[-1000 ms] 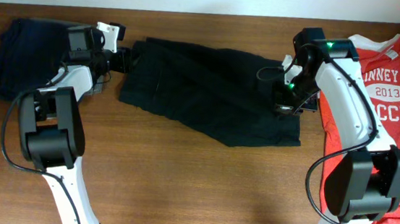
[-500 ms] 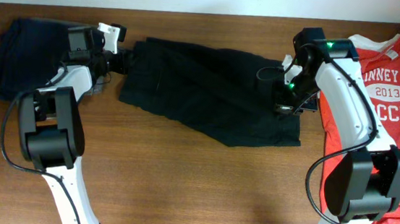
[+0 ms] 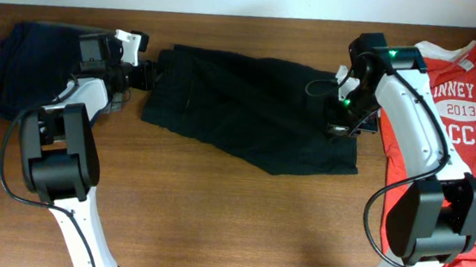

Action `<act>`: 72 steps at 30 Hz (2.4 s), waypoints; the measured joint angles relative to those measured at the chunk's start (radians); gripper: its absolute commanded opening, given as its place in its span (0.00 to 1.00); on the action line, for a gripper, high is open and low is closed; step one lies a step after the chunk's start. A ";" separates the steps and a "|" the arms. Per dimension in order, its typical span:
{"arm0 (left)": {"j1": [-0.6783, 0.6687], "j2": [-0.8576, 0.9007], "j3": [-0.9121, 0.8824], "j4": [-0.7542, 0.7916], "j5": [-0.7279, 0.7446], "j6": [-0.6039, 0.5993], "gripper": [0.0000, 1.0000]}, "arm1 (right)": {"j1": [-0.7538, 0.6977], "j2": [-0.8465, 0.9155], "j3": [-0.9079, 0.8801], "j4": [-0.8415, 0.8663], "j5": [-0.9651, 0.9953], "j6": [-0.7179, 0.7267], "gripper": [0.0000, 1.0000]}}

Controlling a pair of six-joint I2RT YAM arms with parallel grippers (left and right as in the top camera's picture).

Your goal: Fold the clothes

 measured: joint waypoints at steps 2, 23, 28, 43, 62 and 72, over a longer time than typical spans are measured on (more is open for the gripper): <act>-0.001 0.000 0.000 0.001 -0.002 0.000 0.44 | 0.000 0.000 0.000 0.000 0.000 0.000 0.04; -0.013 0.000 0.000 0.078 0.043 0.004 0.41 | 0.000 0.000 0.000 0.009 0.000 0.000 0.04; -0.055 0.000 0.000 0.080 -0.003 0.005 0.13 | 0.000 0.000 0.000 0.012 0.000 0.000 0.04; -0.007 -0.230 0.013 -0.446 -0.066 -0.108 0.01 | 0.000 0.000 0.000 -0.087 -0.018 0.000 0.04; -0.260 -0.307 -0.264 -0.584 -0.660 -0.185 0.01 | 0.002 -0.051 -0.630 0.557 -0.051 0.084 0.04; -0.261 -0.325 -0.381 -0.187 -0.743 -0.188 0.00 | 0.002 -0.043 -0.579 0.671 0.017 0.087 0.04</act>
